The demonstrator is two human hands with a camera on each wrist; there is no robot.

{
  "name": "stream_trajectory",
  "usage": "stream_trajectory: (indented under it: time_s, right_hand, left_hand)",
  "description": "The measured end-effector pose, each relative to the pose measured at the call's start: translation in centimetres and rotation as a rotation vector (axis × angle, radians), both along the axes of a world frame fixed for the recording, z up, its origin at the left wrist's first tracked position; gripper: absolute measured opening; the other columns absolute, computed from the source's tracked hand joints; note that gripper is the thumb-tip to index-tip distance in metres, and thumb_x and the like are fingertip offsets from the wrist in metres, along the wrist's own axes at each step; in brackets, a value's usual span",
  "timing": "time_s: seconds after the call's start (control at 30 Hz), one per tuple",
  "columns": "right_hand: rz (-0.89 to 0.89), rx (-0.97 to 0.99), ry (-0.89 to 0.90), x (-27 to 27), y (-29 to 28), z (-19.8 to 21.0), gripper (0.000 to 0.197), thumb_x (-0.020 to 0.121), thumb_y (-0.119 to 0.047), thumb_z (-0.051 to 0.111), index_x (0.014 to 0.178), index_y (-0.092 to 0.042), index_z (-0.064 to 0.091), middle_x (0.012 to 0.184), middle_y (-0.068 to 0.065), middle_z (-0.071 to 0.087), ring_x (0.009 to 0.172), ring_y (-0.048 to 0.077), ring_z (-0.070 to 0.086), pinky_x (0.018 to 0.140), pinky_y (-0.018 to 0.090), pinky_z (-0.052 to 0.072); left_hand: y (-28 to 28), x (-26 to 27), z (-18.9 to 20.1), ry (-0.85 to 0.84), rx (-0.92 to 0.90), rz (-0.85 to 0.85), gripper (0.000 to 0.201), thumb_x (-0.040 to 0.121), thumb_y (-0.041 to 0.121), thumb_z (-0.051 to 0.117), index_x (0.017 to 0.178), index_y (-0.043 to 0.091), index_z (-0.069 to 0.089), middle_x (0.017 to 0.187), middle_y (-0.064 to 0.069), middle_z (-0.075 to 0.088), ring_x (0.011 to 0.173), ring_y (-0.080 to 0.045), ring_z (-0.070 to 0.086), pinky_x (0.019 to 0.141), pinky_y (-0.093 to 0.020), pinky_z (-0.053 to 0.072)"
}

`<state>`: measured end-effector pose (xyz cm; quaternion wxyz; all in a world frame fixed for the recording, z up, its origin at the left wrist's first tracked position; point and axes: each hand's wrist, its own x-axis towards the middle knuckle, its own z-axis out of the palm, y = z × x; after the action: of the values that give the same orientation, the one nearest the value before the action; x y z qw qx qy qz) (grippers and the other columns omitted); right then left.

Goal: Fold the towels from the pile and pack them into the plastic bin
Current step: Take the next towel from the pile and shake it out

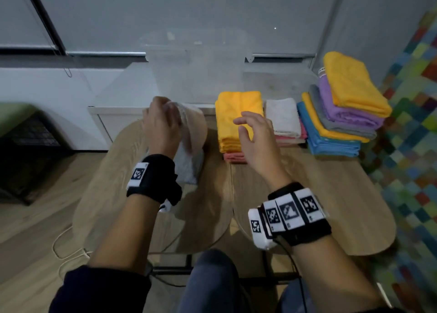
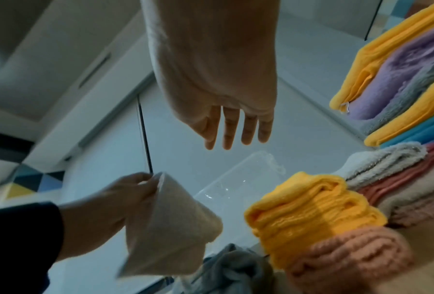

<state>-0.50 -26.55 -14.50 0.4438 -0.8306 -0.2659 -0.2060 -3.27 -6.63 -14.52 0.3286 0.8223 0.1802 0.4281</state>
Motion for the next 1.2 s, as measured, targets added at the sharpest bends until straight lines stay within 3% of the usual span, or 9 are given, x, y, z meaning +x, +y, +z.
stream_trajectory:
  time_s: [0.13,0.17,0.27,0.37,0.5,0.7,0.87,1.0,1.2]
  right_hand:
    - [0.173,0.113,0.070,-4.7,0.3,-0.5,0.022,0.086,-0.019,0.057,0.104,-0.010,0.064,0.108,0.002,0.060,0.104,0.025,0.057,0.088,0.027,0.043]
    - [0.226,0.117,0.163,-5.7,0.3,-0.9,0.028,0.085,-0.025,0.062,0.109,-0.009,0.062,0.108,0.000,0.058,0.104,0.023,0.058,0.087,0.030,0.047]
    - [0.266,0.200,0.394,-8.5,-0.6,-2.3,0.033,0.084,-0.024,0.068,0.114,-0.011,0.060,0.107,0.002,0.064,0.101,0.018,0.061,0.084,0.031,0.049]
    - [0.253,0.329,0.484,-10.6,-3.0,-3.0,0.023,0.090,-0.003,0.056,0.112,-0.007,0.062,0.103,0.007,0.066,0.096,0.016,0.061,0.084,0.028,0.048]
    - [0.205,0.350,0.624,-12.0,-6.9,-2.8,0.017,0.087,0.000,0.060,0.095,-0.015,0.065,0.092,0.006,0.068,0.082,0.014,0.064,0.081,0.033,0.052]
    - [0.131,0.471,0.609,-12.5,-10.0,-2.0,0.020,0.080,0.000,0.068,0.080,-0.019,0.062,0.067,-0.008,0.069,0.061,0.001,0.064,0.061,0.020,0.054]
    - [0.231,0.467,0.686,-12.6,-11.3,-1.7,0.017,0.079,-0.001,0.069,0.089,-0.014,0.066,0.073,-0.005,0.073,0.066,0.006,0.066,0.063,0.022,0.055]
    - [0.335,0.505,0.660,-12.4,-11.5,-0.7,0.017,0.082,-0.003,0.064,0.097,-0.010,0.067,0.079,-0.007,0.072,0.074,0.001,0.065,0.071,0.015,0.053]
    - [0.232,0.097,0.586,-12.3,-11.0,-1.2,0.016,0.080,0.007,0.065,0.081,-0.009,0.062,0.071,0.001,0.057,0.061,0.003,0.050,0.059,0.013,0.041]
  left_hand:
    - [-4.1,-6.1,2.7,0.050,0.111,-0.281,0.019,0.094,0.026,0.050,0.105,0.011,0.055,0.090,-0.002,0.057,0.070,0.003,0.048,0.068,-0.004,0.036]
    - [-5.1,-7.1,2.2,0.069,0.095,-0.375,0.021,0.093,0.030,0.051,0.103,0.012,0.056,0.088,0.001,0.059,0.068,0.005,0.050,0.072,-0.005,0.041]
    - [-7.8,-9.4,-0.6,0.044,-0.081,-0.521,0.023,0.087,0.038,0.050,0.094,0.017,0.057,0.084,0.005,0.065,0.080,-0.003,0.061,0.075,-0.036,0.052]
    - [-10.3,-11.2,-2.9,0.057,-0.237,-0.598,0.005,0.090,0.022,0.057,0.085,0.022,0.058,0.075,0.009,0.063,0.069,0.004,0.058,0.063,-0.022,0.048]
    - [-12.5,-12.6,-3.8,0.081,-0.422,-0.746,0.020,0.095,0.019,0.050,0.080,0.020,0.063,0.065,0.014,0.063,0.065,0.006,0.055,0.062,-0.014,0.042]
    - [-14.7,-12.5,-4.1,0.113,-0.355,-0.856,0.012,0.083,0.020,0.067,0.092,0.013,0.069,0.086,0.003,0.069,0.083,-0.006,0.064,0.075,-0.019,0.050]
    - [-15.3,-12.6,-3.3,-0.003,-0.339,-0.788,0.011,0.090,0.010,0.059,0.087,0.017,0.067,0.073,0.013,0.065,0.071,0.003,0.058,0.067,-0.014,0.044]
    - [-15.3,-12.4,-1.7,0.016,-0.058,-0.763,0.012,0.092,0.016,0.054,0.084,0.023,0.059,0.070,0.018,0.056,0.064,0.008,0.052,0.058,-0.009,0.036]
    - [-15.5,-12.3,1.8,-0.152,-0.037,-0.751,0.014,0.096,0.013,0.047,0.085,0.019,0.052,0.069,0.017,0.052,0.064,0.003,0.045,0.059,-0.014,0.033]
